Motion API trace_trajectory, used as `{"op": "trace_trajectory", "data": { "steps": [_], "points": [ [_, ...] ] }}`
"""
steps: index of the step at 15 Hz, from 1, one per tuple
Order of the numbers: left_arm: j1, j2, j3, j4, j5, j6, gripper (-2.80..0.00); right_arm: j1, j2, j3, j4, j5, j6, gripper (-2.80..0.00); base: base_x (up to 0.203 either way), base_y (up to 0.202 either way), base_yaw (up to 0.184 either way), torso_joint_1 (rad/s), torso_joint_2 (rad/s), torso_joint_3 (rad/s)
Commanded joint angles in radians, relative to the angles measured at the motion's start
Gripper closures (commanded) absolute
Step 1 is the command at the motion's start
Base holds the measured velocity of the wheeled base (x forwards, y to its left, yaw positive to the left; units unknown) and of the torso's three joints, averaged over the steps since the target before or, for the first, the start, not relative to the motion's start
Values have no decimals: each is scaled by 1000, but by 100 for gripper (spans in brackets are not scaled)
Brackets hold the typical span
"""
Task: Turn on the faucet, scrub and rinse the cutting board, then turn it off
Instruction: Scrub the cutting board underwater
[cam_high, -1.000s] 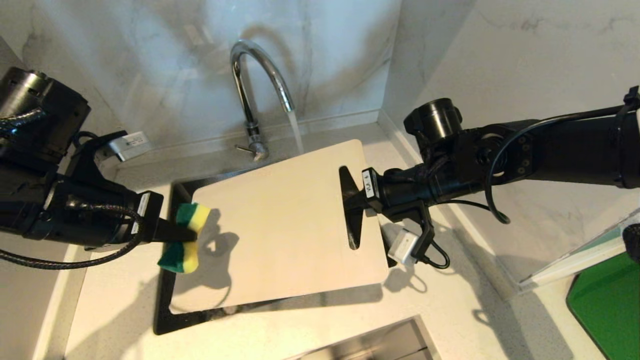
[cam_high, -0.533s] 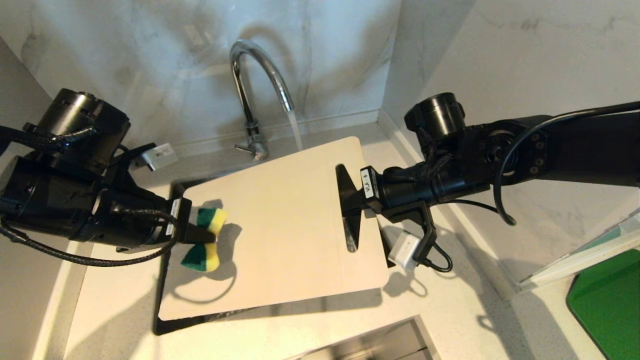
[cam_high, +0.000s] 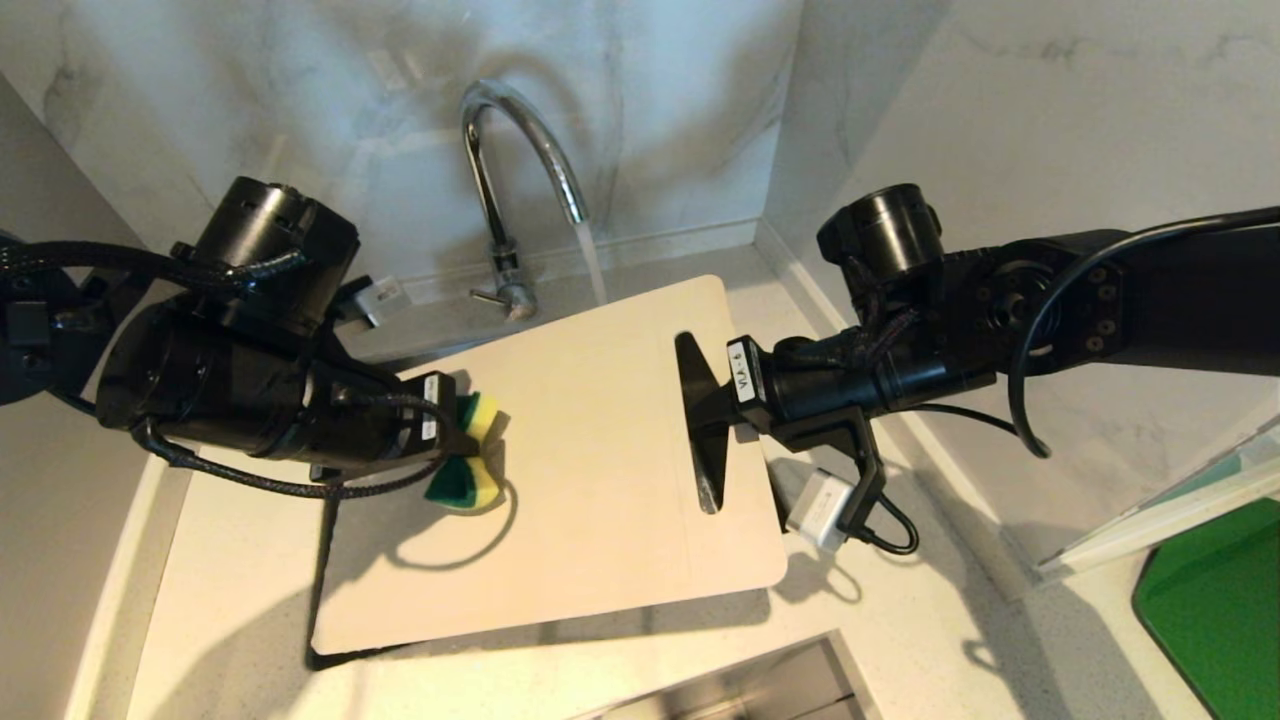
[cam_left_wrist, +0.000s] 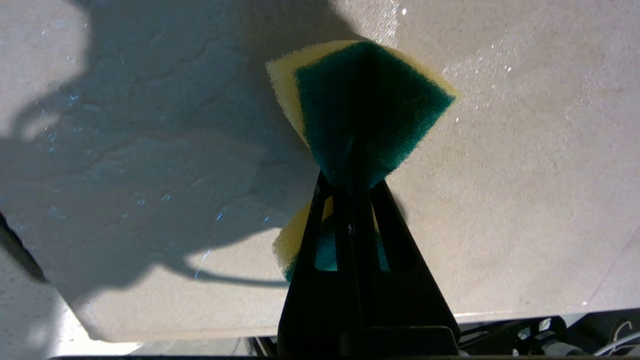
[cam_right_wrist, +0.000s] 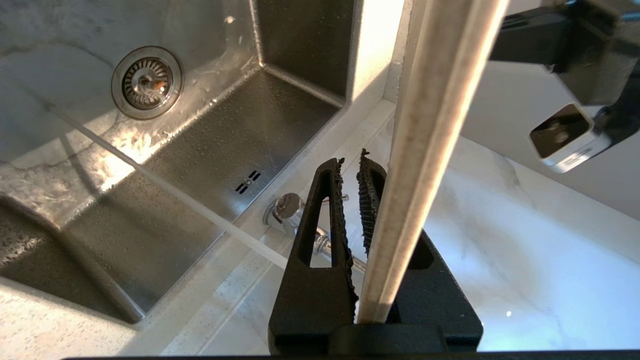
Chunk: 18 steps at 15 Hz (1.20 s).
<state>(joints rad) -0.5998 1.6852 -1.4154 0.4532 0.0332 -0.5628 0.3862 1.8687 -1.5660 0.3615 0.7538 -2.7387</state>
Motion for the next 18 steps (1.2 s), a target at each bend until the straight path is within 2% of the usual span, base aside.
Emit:
{"op": "trace_trajectory", "data": {
  "steps": [1,4,12,16,18],
  "points": [
    [0,50,-32,3,4,-7,0,0,-3,3,2,5,-16,0,0,0,0,0,0,0],
    [17,119,-103,4,29,-53,0,0,-3,14,1,5,-16,0,0,0,0,0,0,0],
    [52,188,-184,12,30,-55,0,0,-3,36,-18,5,-15,0,0,0,0,0,0,0],
    [91,189,-175,53,31,-30,0,0,-4,41,-18,7,-16,0,0,0,0,0,0,0],
    [132,188,-169,71,31,10,0,0,-5,37,-18,9,-16,0,0,0,0,0,0,0]
  ]
}}
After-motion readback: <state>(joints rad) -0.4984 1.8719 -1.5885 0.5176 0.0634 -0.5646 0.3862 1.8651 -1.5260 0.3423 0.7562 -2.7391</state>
